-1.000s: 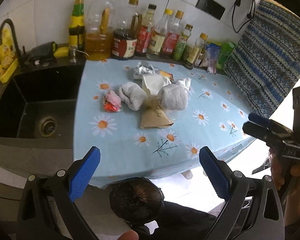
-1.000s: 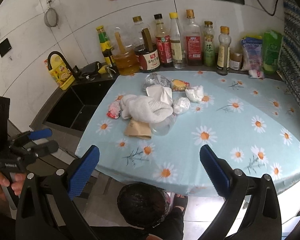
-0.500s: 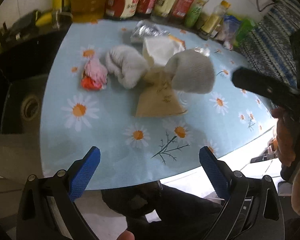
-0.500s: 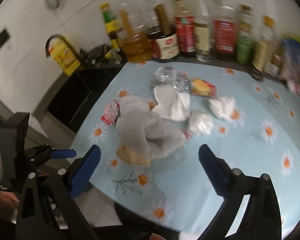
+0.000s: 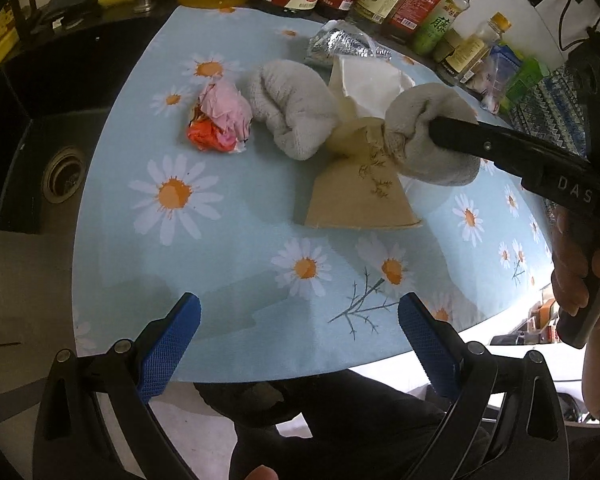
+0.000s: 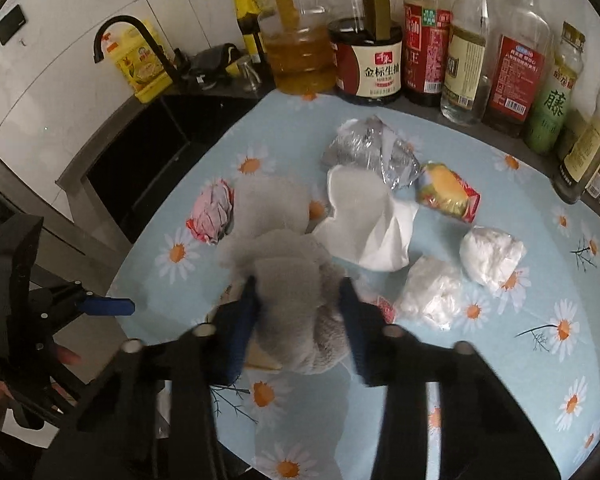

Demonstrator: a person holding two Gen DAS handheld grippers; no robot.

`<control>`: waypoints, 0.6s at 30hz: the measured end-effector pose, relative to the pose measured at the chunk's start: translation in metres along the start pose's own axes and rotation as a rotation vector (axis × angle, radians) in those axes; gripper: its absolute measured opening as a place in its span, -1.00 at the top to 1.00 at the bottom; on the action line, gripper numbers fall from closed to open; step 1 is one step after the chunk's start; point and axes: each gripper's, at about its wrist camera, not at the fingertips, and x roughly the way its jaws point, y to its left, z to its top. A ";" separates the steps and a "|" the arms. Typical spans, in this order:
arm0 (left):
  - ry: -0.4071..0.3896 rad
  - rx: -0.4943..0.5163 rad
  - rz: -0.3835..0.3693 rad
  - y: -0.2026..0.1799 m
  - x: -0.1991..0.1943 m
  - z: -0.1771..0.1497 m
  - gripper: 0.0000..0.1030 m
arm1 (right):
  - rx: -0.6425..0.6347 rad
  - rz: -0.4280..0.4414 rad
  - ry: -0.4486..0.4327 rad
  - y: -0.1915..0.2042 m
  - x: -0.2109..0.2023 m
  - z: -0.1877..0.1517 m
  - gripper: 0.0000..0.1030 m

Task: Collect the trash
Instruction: 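Grasp the gray knit cloth with the right tool while the left tool grasps the brown paper bag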

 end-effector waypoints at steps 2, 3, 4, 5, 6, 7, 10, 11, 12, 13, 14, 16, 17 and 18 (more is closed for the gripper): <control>-0.009 0.004 -0.005 -0.002 -0.002 0.005 -0.87 | 0.011 0.004 -0.017 -0.003 -0.005 0.000 0.61; -0.011 0.007 -0.007 -0.004 -0.002 0.007 -0.87 | 0.020 0.009 -0.023 -0.004 -0.008 0.002 0.66; -0.016 0.013 -0.009 -0.006 -0.003 0.009 -0.87 | 0.029 0.016 -0.037 -0.006 -0.013 0.002 0.70; -0.021 0.024 -0.011 -0.009 -0.003 0.013 -0.87 | 0.033 0.022 -0.047 -0.006 -0.017 0.003 0.84; -0.024 0.032 -0.013 -0.011 -0.004 0.016 -0.87 | 0.042 0.016 -0.069 -0.008 -0.023 0.004 0.84; -0.027 0.041 -0.016 -0.014 -0.003 0.019 -0.87 | 0.048 0.015 -0.085 -0.010 -0.029 0.004 0.84; -0.029 0.070 -0.031 -0.025 0.001 0.029 -0.87 | 0.084 0.034 -0.129 -0.017 -0.047 0.005 0.84; -0.027 0.076 -0.033 -0.028 0.003 0.031 -0.87 | 0.093 0.037 -0.146 -0.020 -0.054 0.004 0.84; -0.024 0.086 -0.037 -0.032 0.006 0.035 -0.87 | 0.097 0.031 -0.159 -0.021 -0.059 0.004 0.84; -0.023 0.096 -0.038 -0.036 0.009 0.037 -0.87 | 0.102 0.021 -0.174 -0.023 -0.066 0.003 0.84; -0.021 0.103 -0.035 -0.039 0.012 0.040 -0.87 | 0.105 0.018 -0.182 -0.025 -0.071 0.002 0.84; -0.013 0.111 -0.033 -0.045 0.020 0.048 -0.87 | 0.122 0.004 -0.201 -0.032 -0.083 -0.002 0.84; -0.011 0.112 -0.029 -0.046 0.023 0.050 -0.87 | 0.128 -0.004 -0.208 -0.035 -0.087 -0.005 0.84; -0.003 0.106 -0.013 -0.046 0.028 0.054 -0.85 | 0.132 -0.012 -0.212 -0.038 -0.092 -0.007 0.84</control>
